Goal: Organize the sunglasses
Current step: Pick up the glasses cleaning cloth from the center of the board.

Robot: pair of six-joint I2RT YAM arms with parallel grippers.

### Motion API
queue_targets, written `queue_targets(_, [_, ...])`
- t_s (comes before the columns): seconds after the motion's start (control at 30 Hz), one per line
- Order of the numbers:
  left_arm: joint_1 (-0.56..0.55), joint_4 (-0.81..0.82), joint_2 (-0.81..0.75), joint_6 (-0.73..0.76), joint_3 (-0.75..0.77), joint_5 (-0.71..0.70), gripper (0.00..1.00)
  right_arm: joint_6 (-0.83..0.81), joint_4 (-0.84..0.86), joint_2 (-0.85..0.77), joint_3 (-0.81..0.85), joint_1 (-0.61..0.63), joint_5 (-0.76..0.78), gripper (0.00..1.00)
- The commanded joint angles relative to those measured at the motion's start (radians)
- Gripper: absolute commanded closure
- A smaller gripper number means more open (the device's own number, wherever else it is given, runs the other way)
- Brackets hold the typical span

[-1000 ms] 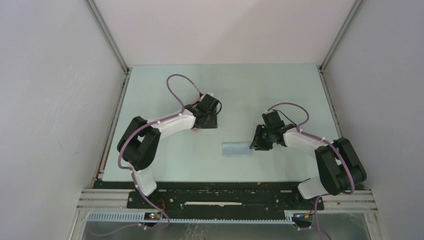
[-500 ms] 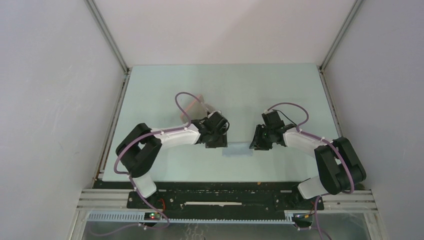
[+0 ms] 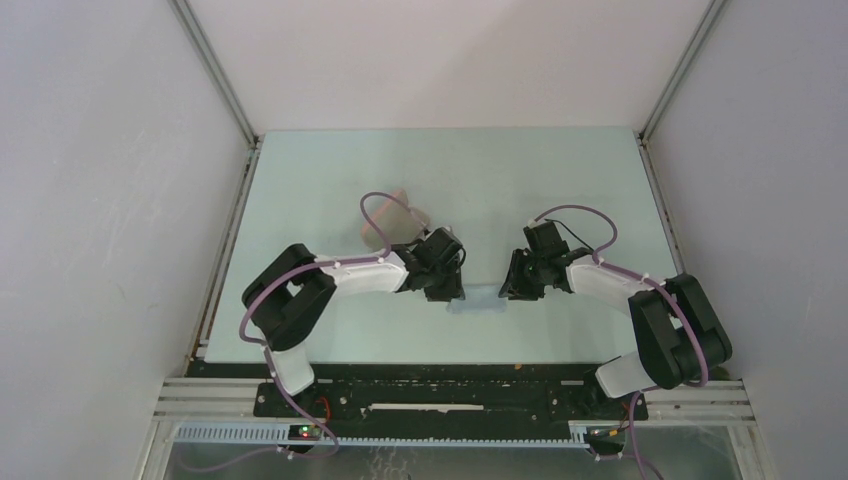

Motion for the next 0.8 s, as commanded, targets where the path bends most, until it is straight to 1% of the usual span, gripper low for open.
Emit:
queue_targets(0.0, [-0.009,-0.035,0.049,-0.014,0.015,0.021,0.60,-0.013,0.022,0.015,-0.002,-0.003,0.002,0.63])
queue_targets(0.1, [-0.009,-0.042,0.046,-0.014,0.019,0.014,0.69,-0.012,0.028,0.026,-0.002,-0.001,0.004,0.63])
queue_targets(0.17, [-0.010,-0.050,0.047,-0.014,0.024,0.006,0.78,-0.013,0.029,0.030,-0.002,0.006,0.015,0.63])
queue_targets(0.27, [-0.009,-0.054,0.047,-0.014,0.025,0.004,0.89,-0.011,0.019,0.037,0.000,0.030,0.081,0.64])
queue_targets(0.37, [-0.009,-0.056,0.044,-0.013,0.025,0.000,0.93,-0.009,-0.005,0.053,0.009,0.052,0.144,0.65])
queue_targets(0.43, [-0.009,-0.057,0.041,-0.011,0.026,0.000,0.99,-0.007,-0.005,0.064,0.009,0.062,0.168,0.65])
queue_targets(0.57, [-0.009,-0.057,0.029,-0.004,0.026,-0.003,1.00,-0.002,-0.003,0.087,0.015,0.086,0.197,0.66])
queue_targets(0.67, [-0.009,-0.064,0.017,0.000,0.028,-0.007,1.00,0.006,-0.017,0.110,0.034,0.110,0.248,0.72])
queue_targets(0.77, [-0.010,-0.074,0.005,0.000,0.027,-0.007,1.00,0.007,-0.028,0.122,0.051,0.132,0.269,0.73])
